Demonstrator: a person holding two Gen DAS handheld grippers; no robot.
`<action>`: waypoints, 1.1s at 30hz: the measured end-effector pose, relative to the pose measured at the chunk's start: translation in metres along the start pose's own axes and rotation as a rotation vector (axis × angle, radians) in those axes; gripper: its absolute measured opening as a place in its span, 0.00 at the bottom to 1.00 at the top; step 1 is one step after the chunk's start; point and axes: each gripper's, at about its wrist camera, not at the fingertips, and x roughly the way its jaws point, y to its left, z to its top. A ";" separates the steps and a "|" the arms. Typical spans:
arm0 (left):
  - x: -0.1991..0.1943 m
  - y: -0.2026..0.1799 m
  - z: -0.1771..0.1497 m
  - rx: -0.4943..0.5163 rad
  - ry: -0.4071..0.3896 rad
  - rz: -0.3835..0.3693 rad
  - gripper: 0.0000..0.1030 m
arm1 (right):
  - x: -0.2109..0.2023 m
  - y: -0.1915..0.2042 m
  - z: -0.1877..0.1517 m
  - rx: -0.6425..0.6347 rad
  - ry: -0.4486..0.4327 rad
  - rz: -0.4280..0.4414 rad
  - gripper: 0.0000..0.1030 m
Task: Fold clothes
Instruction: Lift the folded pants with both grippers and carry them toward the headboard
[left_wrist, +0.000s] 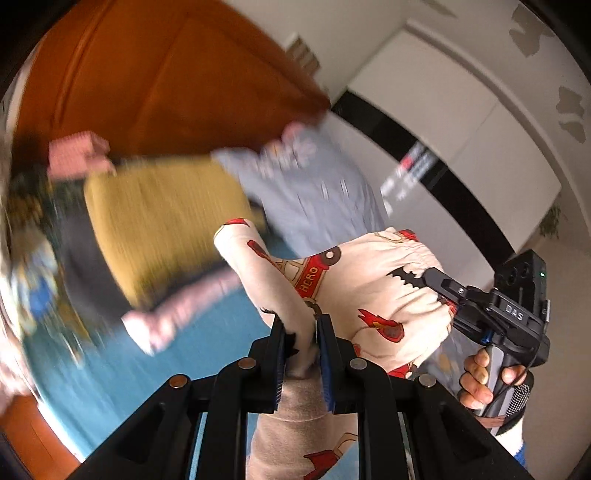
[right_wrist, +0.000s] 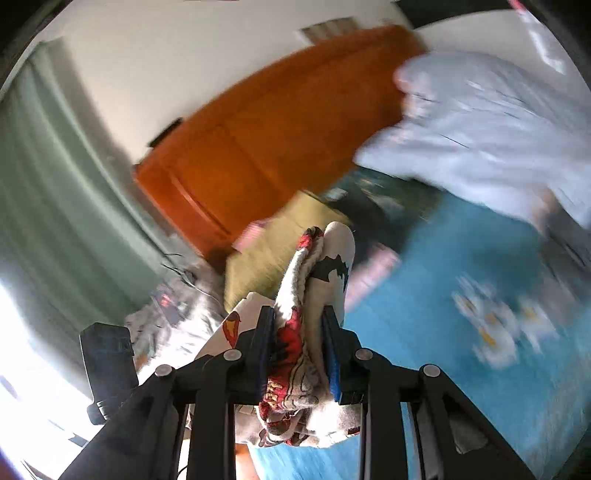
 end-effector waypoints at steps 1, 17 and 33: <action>-0.003 0.006 0.015 0.000 -0.025 0.010 0.17 | 0.014 0.007 0.018 -0.018 0.000 0.023 0.25; 0.035 0.138 0.118 -0.103 -0.186 0.177 0.17 | 0.260 0.017 0.167 -0.162 0.119 0.153 0.25; 0.043 0.141 0.092 -0.057 -0.174 0.255 0.21 | 0.296 -0.067 0.159 0.018 0.119 0.078 0.21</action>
